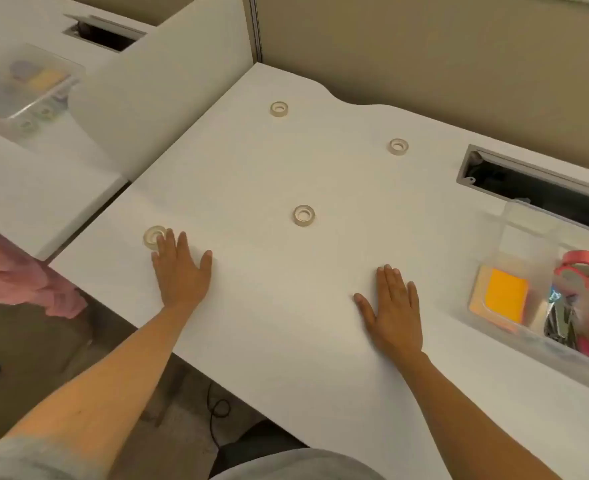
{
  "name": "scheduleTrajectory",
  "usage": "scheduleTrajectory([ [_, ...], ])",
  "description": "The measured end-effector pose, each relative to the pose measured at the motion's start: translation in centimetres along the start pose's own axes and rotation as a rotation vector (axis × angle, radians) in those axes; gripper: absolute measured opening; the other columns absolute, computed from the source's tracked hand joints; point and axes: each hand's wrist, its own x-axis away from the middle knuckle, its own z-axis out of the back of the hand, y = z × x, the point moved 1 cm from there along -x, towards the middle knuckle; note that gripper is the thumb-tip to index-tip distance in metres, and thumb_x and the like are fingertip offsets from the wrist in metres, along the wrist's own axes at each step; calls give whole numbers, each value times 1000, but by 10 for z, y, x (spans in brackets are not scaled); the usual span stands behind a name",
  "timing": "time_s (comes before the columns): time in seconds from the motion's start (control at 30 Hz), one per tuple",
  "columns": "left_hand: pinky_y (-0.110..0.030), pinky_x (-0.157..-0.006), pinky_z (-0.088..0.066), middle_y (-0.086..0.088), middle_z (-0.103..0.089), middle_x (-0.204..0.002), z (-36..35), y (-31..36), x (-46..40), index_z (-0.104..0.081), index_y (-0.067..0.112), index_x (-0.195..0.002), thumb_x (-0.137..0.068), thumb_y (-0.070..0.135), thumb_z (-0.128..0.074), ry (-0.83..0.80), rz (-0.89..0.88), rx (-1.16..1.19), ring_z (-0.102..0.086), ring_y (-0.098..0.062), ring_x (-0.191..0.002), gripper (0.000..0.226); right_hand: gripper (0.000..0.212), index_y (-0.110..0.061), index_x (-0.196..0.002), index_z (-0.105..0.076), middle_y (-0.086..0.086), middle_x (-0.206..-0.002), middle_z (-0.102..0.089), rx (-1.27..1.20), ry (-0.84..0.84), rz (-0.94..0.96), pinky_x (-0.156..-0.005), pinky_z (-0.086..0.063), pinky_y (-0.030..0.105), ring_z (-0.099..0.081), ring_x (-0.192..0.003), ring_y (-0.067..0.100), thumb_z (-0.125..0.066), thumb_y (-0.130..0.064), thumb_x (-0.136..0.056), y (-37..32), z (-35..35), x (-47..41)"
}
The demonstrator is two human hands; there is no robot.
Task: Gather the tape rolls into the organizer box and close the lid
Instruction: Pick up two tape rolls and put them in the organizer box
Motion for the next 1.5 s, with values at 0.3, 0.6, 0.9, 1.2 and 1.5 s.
scheduleTrajectory([
  [0.3,-44,-121,-7,-19,-14,-158,-5,-24,-50,-20,3,-149,-99,19,-34,68,169,26,-5,-35,-147,54,72,-17,-152,-11,-4,-160,-9,61,-15,-31,-119,5,35,2,-146,7,-21,-61,-95,-2,0,-1],
  [0.6,-44,-101,-39,-17,-50,-130,-15,6,-51,-51,7,-129,-88,19,-59,173,11,248,-44,-36,-120,43,70,-16,-148,-30,-2,-157,-26,21,63,-70,-119,-1,34,-13,-146,9,-25,-60,-94,-4,-3,-6],
  [0.9,-26,-98,-35,-11,-51,-128,-27,60,-10,-53,11,-128,-84,23,-70,34,-121,516,-42,-25,-122,49,52,-13,-139,-44,6,-145,-45,-198,135,0,-110,-28,34,-41,-134,24,-50,-40,-95,-61,8,-64],
  [1.2,-25,-100,-35,-9,-54,-125,-36,65,28,-54,10,-127,-84,15,-69,-76,-297,520,-46,-21,-120,46,70,-25,-150,-19,4,-159,-17,-64,-72,132,-106,-28,44,-31,-136,29,-51,-45,-91,-124,11,-148],
  [1.5,-24,-102,-34,-5,-52,-132,-29,72,30,-44,17,-138,-85,15,-69,-157,-213,597,-46,-18,-125,59,51,-16,-132,-50,4,-131,-55,-196,3,103,-95,-34,36,-45,-120,29,-61,-36,-87,-111,5,-144],
])
